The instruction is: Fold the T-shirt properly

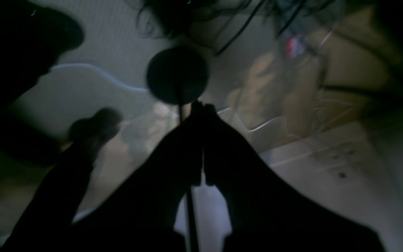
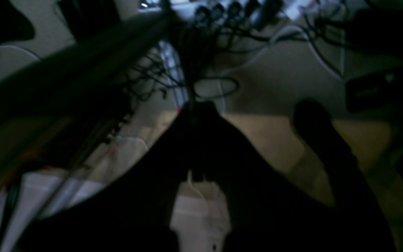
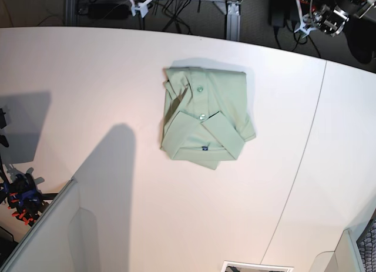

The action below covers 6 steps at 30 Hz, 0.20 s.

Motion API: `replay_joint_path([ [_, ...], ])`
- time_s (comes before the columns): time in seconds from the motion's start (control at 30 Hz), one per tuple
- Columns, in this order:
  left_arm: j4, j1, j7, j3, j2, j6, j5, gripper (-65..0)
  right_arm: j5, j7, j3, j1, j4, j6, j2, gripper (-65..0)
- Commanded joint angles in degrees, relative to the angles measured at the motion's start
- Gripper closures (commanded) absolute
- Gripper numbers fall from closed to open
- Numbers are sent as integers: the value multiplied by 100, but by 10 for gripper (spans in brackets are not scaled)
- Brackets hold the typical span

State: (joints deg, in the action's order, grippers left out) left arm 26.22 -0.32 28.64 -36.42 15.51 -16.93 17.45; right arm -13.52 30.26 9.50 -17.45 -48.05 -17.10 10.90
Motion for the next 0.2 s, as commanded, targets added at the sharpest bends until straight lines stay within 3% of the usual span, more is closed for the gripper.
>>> replay_joint_path([
  [0.0,-13,15,46,2,74,-22,-28,0,35,-76,15,-55,-118,-26,-15,0],
  [0.17,-13,39,-13,13,-28,-90,0,0,109,-1062,13,-66,-168,-46,-44,0],
])
